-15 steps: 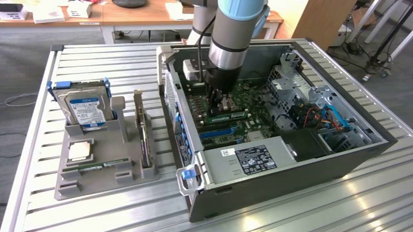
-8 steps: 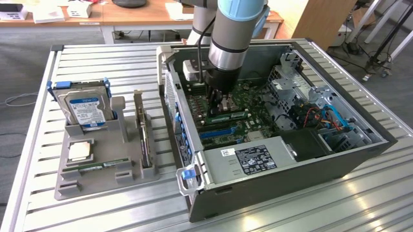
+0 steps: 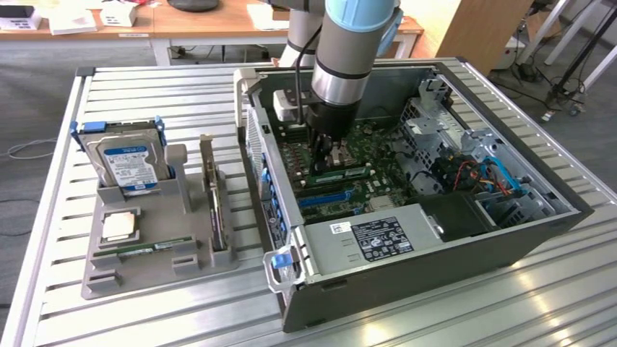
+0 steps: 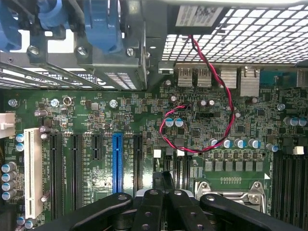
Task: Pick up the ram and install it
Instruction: 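Press down the ram until it locks into place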
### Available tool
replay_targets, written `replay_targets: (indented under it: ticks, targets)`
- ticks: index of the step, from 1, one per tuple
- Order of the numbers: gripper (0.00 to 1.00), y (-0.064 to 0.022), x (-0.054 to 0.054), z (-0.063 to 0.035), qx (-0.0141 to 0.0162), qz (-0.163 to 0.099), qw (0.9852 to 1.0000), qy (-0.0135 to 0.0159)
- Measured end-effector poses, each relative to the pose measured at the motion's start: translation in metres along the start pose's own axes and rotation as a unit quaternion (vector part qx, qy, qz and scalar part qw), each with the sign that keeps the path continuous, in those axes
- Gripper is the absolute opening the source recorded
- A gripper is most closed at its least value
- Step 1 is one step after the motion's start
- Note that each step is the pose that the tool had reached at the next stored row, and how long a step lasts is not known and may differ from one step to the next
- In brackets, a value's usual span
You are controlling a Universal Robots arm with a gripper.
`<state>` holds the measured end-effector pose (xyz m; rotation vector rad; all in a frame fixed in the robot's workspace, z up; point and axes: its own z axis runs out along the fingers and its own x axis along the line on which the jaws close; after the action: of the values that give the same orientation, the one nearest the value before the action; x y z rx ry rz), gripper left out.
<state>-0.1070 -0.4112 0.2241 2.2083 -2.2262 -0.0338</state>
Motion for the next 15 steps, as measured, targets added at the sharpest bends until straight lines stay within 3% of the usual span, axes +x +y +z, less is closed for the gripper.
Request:
replay_targets:
  ticks: [10,15]
  targets:
    - [0.11,0.0,0.0,0.0007,0.0001,0.0,1.0,-0.0001]
    - [0.11,0.0001,-0.0001,-0.0062,0.0001,0.0,1.0,-0.0001]
